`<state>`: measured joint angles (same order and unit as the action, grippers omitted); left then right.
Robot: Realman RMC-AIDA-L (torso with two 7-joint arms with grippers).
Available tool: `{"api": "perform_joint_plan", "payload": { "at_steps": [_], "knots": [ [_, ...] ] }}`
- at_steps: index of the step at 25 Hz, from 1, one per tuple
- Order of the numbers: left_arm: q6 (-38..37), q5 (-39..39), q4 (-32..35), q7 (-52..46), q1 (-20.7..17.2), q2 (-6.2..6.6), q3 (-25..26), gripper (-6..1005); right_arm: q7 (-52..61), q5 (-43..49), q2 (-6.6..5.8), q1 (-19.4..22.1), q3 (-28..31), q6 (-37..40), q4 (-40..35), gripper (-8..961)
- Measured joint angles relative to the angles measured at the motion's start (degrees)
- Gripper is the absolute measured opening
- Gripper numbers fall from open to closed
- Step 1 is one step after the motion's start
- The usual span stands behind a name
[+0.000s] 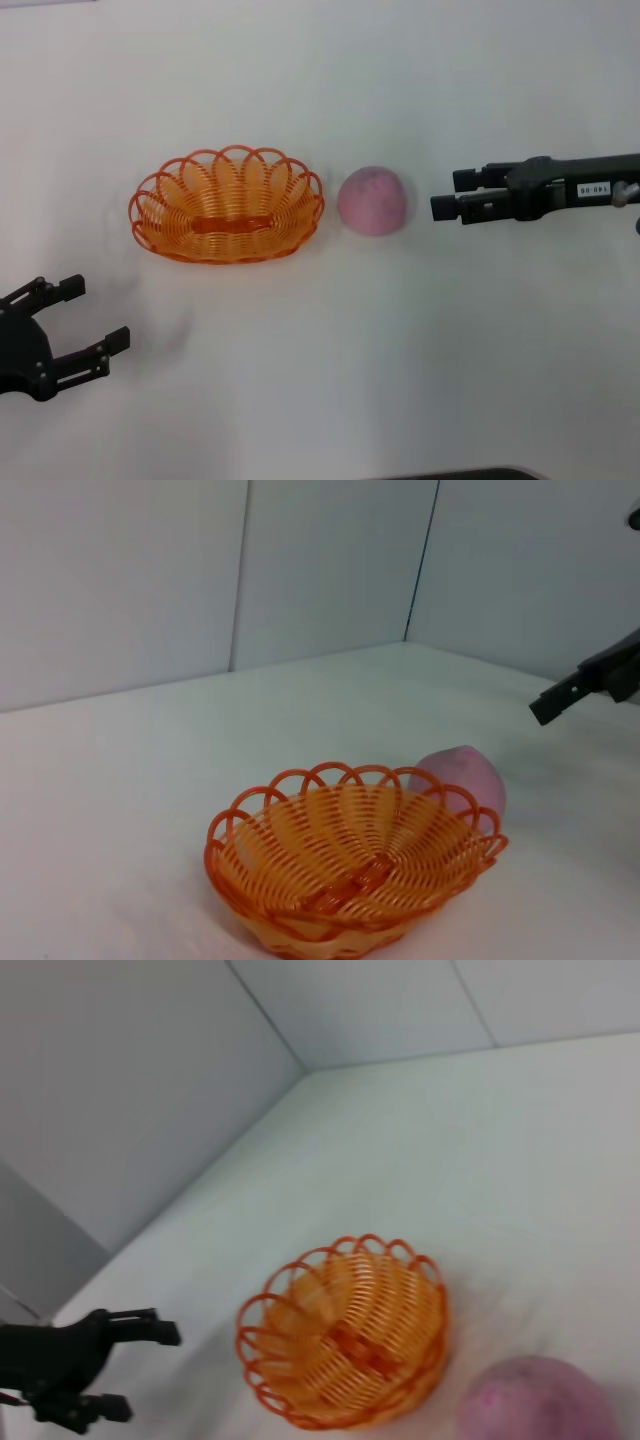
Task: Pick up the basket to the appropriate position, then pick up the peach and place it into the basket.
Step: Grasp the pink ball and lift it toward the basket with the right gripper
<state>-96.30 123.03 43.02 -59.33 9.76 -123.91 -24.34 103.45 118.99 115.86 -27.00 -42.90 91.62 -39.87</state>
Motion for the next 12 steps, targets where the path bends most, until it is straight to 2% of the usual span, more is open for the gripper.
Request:
{"api": "perform_joint_plan", "payload": {
  "at_steps": [3, 8, 9, 12],
  "knots": [
    [0.13, 0.09, -0.02, 0.01, 0.16, 0.00, 0.00, 875, 1.80, 2.10, -0.01, -0.86, -0.07, -0.68, -1.55, 905],
    [0.03, 0.11, -0.04, 0.01, 0.51, 0.04, -0.12, 876, 5.47, 11.32, -0.02, -5.45, -0.11, -0.61, -4.84, 904],
    [0.07, 0.11, -0.04, 0.01, 0.52, 0.04, -0.17, 876, 5.73, 15.51, 0.25, -7.49, -0.30, -0.02, -6.37, 904],
    [0.36, 0.11, -0.04, 0.01, 0.59, 0.05, -0.36, 876, 5.85, 19.48, 0.56, -9.43, -0.61, 0.20, -7.32, 904]
  ]
}}
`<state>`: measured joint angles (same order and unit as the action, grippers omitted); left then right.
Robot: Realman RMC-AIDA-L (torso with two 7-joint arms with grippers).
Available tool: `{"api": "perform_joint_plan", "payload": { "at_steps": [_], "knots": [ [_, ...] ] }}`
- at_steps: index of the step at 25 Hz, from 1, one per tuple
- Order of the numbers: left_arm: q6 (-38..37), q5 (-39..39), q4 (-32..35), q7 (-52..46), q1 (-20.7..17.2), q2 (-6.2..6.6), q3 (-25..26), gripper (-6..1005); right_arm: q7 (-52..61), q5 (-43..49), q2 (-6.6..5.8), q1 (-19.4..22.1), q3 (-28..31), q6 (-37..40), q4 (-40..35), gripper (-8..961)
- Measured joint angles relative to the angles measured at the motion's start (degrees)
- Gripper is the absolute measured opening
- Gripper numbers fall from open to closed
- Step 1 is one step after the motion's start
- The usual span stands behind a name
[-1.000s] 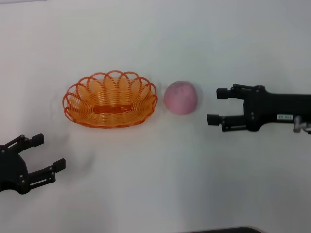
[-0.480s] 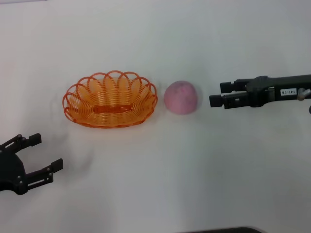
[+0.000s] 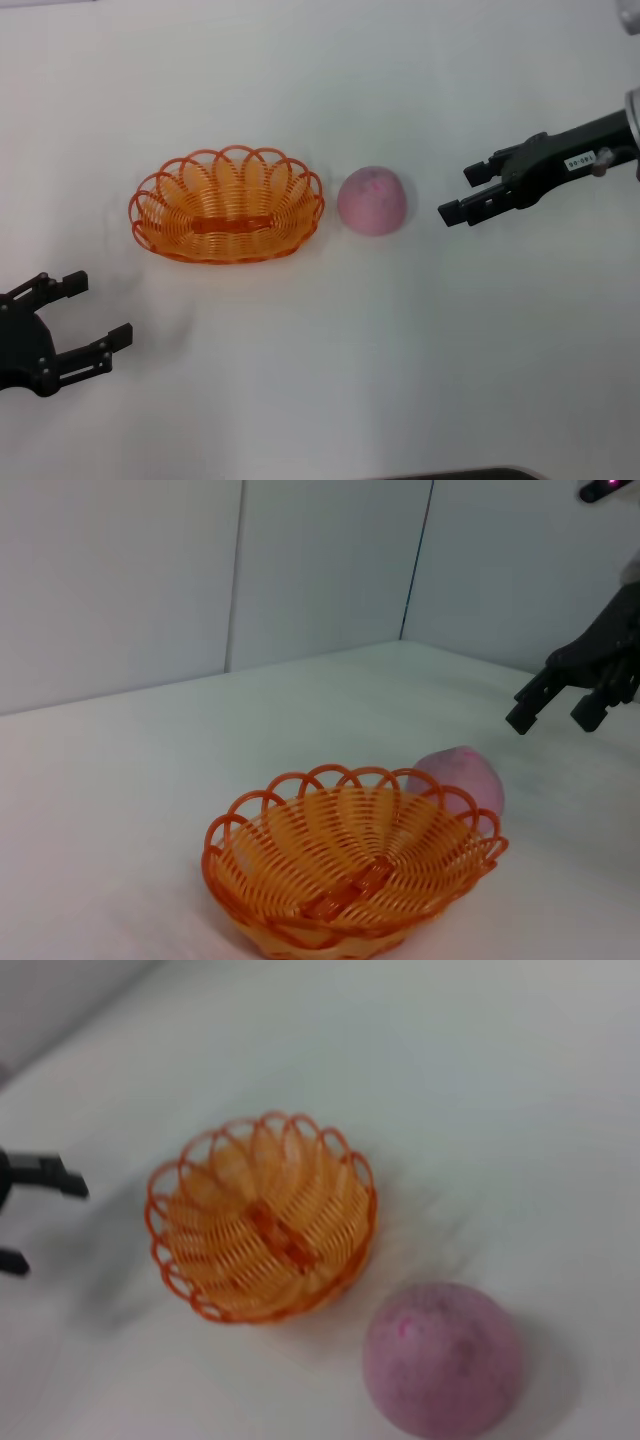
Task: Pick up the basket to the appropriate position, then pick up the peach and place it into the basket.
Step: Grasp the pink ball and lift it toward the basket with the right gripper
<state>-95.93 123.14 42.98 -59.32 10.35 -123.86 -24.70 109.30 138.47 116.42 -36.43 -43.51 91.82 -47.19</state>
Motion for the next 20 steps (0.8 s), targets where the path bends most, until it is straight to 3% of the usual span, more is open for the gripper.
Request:
{"api": "perform_joint_plan", "payload": {
  "at_steps": [10, 20],
  "knots": [
    [0.21, 0.00, -0.09, 0.00, 0.02, 0.02, -0.10, 874, 1.35, 15.15, 2.46, -9.23, -3.99, 0.07, -3.67, 903],
    [0.23, 0.00, -0.09, -0.01, -0.11, -0.05, -0.09, 875, 1.40, 16.57, 3.90, -13.57, -13.92, -2.37, -4.95, 902]
  ]
}}
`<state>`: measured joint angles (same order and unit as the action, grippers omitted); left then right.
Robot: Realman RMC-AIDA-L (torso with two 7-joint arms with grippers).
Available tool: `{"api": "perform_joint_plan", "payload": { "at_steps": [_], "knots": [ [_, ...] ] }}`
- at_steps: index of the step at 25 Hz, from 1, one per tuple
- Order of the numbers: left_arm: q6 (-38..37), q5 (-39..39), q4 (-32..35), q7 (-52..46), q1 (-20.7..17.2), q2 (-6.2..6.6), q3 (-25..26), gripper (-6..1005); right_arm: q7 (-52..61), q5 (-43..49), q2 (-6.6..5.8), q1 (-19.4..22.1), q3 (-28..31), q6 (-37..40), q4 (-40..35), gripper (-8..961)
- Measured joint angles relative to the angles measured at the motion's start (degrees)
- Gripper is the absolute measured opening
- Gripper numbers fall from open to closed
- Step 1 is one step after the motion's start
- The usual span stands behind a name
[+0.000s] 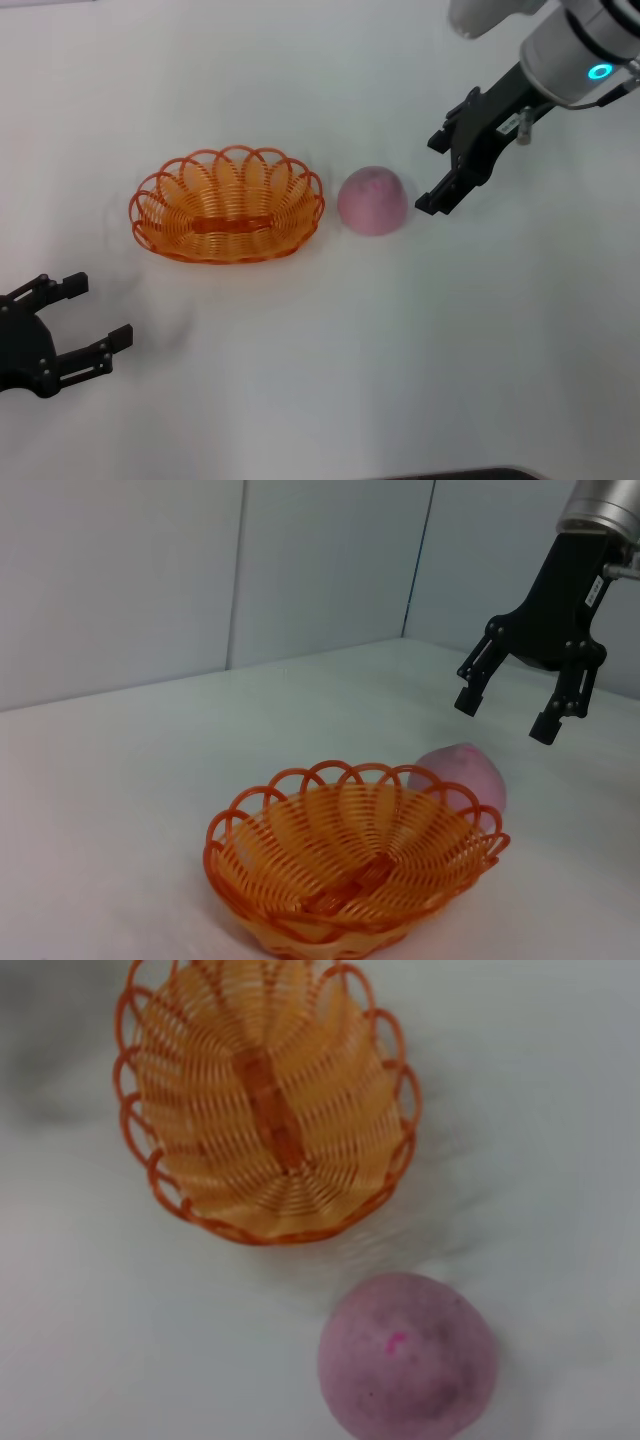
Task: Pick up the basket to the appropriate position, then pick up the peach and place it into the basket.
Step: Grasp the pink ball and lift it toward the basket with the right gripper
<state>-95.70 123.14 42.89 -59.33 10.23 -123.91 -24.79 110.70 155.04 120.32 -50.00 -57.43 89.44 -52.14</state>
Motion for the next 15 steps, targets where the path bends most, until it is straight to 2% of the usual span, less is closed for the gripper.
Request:
{"api": "perform_joint_plan", "payload": {
  "at_steps": [3, 9, 15],
  "knots": [
    [0.10, 0.00, -0.04, 0.00, 0.02, -0.02, 0.00, 875, -0.01, -0.12, 0.20, -0.17, -3.33, -0.99, -0.01, 901],
    [0.10, 0.00, -0.09, -0.14, 0.07, -0.13, 0.15, 875, -0.15, -0.55, 0.40, -0.56, -5.09, -1.71, -0.04, 901],
    [-0.08, 0.00, -0.09, -0.30, 0.15, -0.11, 0.12, 876, 0.39, -2.58, 0.65, -1.05, -9.68, -3.82, -0.06, 900]
  ]
}}
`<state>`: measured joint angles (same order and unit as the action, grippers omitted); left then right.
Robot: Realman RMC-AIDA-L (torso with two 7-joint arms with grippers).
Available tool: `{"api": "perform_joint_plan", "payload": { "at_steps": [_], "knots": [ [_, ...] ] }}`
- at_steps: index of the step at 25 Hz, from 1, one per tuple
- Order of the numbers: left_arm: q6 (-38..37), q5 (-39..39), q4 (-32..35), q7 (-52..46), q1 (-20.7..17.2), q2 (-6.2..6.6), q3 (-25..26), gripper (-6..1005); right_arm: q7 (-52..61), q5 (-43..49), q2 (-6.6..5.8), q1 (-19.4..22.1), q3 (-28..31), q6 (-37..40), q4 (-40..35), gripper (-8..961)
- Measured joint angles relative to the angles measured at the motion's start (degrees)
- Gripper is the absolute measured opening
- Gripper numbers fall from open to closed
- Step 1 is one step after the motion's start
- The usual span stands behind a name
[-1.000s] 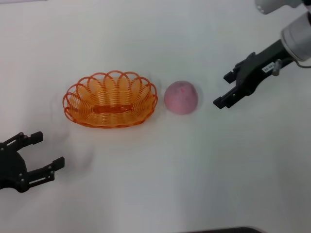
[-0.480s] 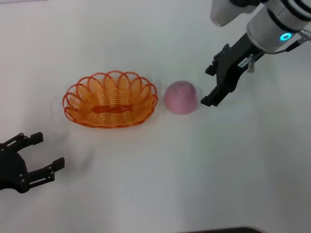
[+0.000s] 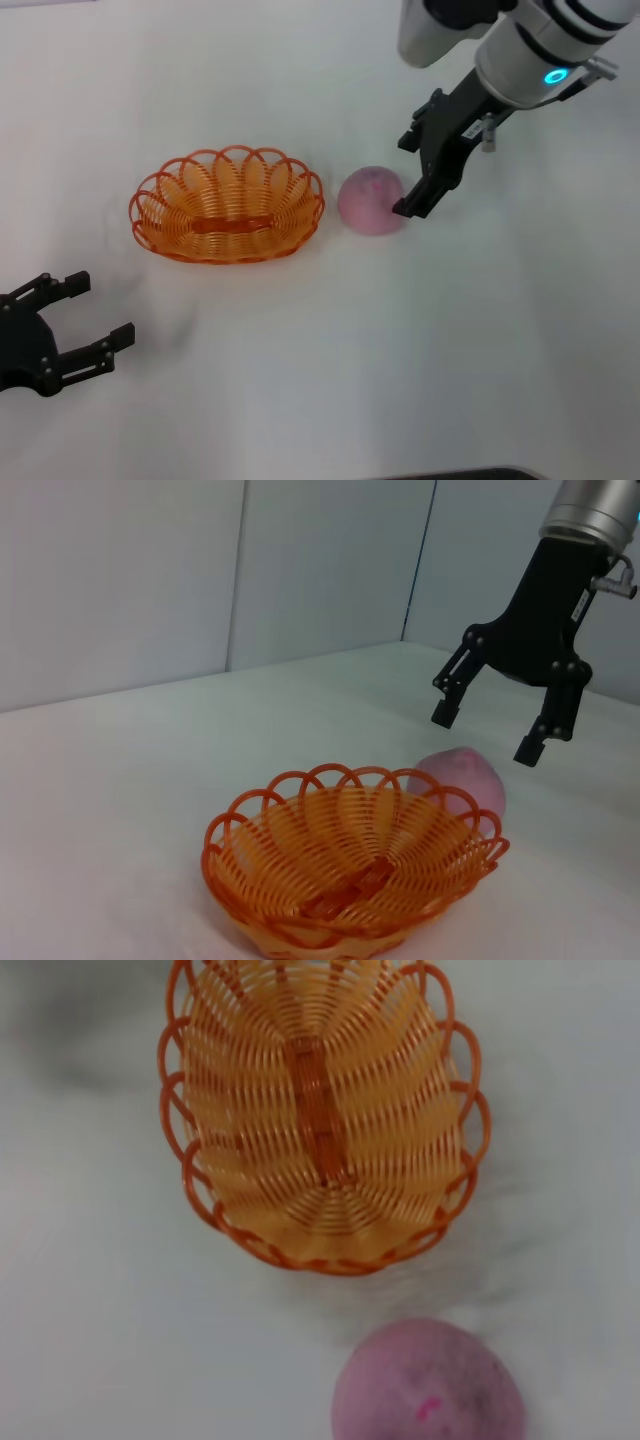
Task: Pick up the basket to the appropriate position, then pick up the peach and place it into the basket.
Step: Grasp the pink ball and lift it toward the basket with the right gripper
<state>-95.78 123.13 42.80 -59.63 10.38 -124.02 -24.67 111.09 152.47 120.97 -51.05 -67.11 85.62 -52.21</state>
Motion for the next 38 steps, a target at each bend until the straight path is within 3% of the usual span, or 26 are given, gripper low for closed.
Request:
{"api": "perform_joint_plan", "payload": {
  "at_steps": [14, 28, 38],
  "knots": [
    [0.14, 0.00, 0.00, 0.07, -0.02, 0.01, 0.04, 874, 1.64, -5.39, 0.02, -0.47, -8.61, -6.28, 2.65, 899],
    [-0.06, 0.00, 0.00, 0.07, -0.24, 0.01, 0.16, 874, 1.54, -7.53, -0.37, -2.18, -11.55, -12.23, 9.97, 897],
    [-0.07, 0.00, 0.01, 0.05, -0.28, 0.07, 0.06, 874, 2.02, -7.92, -0.44, -2.38, -11.56, -12.51, 10.36, 896]
  ]
}}
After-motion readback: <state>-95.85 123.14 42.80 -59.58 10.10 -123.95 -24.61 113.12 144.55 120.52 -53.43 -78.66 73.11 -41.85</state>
